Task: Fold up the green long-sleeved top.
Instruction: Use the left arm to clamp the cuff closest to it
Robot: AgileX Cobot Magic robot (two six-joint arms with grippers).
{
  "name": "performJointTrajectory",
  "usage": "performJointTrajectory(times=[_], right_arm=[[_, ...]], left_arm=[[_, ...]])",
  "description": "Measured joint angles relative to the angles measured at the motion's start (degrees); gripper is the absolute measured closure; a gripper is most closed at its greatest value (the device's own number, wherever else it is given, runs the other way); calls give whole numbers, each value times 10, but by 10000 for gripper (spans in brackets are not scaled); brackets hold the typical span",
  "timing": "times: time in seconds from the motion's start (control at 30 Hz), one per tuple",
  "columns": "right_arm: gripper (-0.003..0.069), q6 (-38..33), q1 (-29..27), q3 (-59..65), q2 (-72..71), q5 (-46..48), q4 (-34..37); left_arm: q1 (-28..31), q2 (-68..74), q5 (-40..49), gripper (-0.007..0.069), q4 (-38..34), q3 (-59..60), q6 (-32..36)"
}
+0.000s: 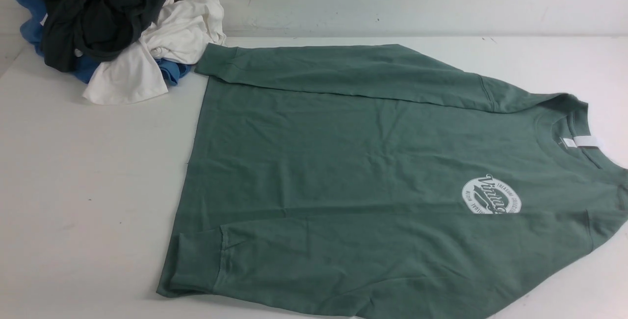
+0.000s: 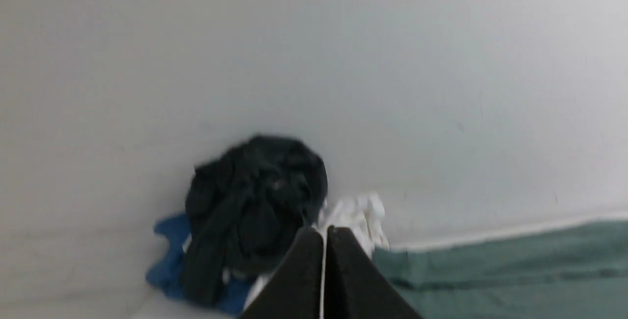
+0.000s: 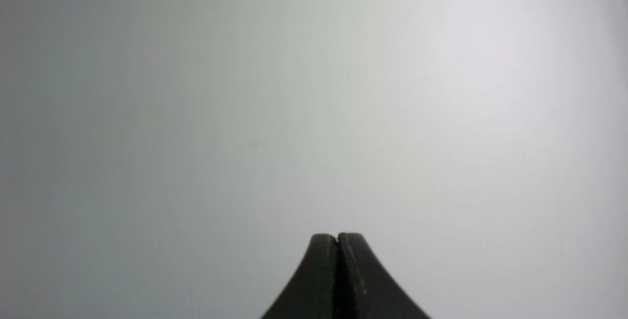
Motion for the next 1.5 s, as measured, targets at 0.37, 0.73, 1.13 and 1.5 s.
performJointTrajectory(times=[0.37,0.73,1.13,1.5], right_arm=[[669,4,0,-84,150,-49,-23],[669,86,34,-353,494,347,-190],[669,-95,150,-536,785,729,-15],[669,-263,151,-543,867,724,162]], left_arm=[[0,122,-95,631,-24,-135,-144],[-35,497,267,631,92,-411,-177],[-162,820,576,631,82,-554,-116],[-168,973,546,398,38,-570,-147]])
